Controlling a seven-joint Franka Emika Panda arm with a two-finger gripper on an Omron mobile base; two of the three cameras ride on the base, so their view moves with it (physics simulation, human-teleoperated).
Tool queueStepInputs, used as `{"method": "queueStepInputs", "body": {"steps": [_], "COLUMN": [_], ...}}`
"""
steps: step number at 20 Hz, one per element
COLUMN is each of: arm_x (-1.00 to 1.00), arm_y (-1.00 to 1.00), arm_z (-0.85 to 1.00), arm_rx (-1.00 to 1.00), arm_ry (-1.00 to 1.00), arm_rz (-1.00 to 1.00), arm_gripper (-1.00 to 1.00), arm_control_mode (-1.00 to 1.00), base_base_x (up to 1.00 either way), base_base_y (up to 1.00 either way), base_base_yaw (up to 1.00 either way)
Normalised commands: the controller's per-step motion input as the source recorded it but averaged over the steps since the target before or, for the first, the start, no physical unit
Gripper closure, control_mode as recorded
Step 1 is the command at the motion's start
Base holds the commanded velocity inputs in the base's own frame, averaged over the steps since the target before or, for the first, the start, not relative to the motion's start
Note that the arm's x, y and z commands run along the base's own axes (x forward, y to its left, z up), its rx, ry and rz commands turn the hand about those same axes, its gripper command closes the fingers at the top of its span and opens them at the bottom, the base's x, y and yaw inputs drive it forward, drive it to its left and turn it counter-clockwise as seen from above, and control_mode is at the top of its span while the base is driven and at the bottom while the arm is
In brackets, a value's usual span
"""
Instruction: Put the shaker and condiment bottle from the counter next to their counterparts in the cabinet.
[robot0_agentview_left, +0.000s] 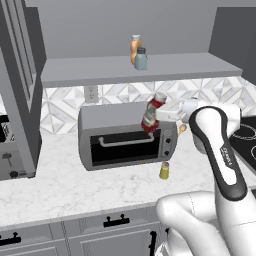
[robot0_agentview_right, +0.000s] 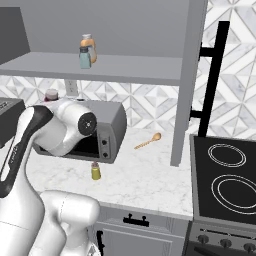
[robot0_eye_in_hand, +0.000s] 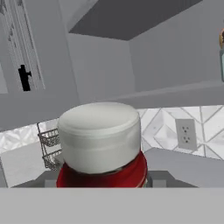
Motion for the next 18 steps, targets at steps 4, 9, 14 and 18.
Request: {"method": "queueStepInputs", "body": {"steps": [4, 9, 14, 18], "arm_x": [0.00, 0.00, 0.00, 0.10], "arm_y": [-0.23, -0.42, -0.40, -0.23], "arm_z": [0.70, 0.61, 0.56, 0.43], "arm_rx": [0.00, 0.00, 0.00, -0.01], "arm_ry": [0.03, 0.01, 0.00, 0.00], "arm_rz": [-0.02, -0.01, 0.00, 0.00], "arm_gripper": [1.00, 1.00, 1.00, 1.00], "arm_control_mode": [-1.00, -1.00, -1.00, -1.00], "base_base_x": [0.00, 0.00, 0.00, 0.00], "base_base_y": [0.00, 0.00, 0.00, 0.00], "base_base_yaw": [0.00, 0.00, 0.00, 0.00]}}
